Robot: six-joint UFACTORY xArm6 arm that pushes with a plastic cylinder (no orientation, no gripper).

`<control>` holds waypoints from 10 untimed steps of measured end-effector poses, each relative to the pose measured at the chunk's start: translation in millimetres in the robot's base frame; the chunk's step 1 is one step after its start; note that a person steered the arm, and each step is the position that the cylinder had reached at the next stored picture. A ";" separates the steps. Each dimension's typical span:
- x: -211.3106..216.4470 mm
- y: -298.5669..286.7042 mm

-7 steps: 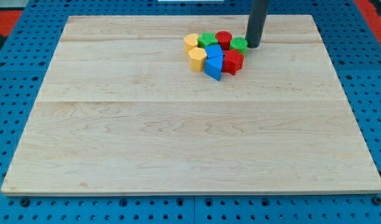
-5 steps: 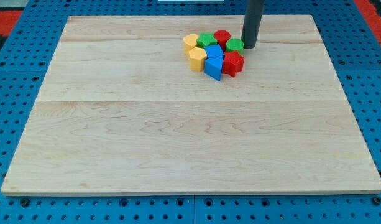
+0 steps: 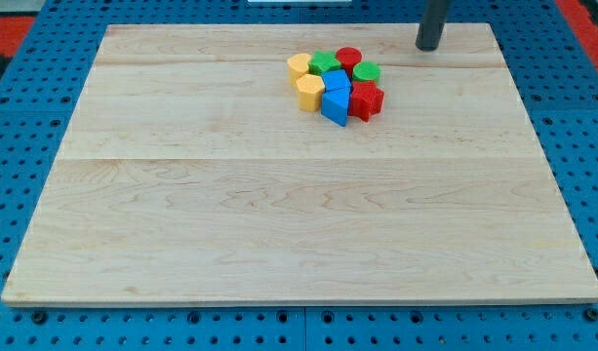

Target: Move your arm towards top right

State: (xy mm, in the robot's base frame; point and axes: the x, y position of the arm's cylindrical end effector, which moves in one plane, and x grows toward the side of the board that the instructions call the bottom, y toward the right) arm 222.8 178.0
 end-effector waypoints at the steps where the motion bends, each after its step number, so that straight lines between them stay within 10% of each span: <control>1: -26.6 -20.0; 10: 2.3 -72.8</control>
State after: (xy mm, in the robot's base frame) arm 225.1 105.2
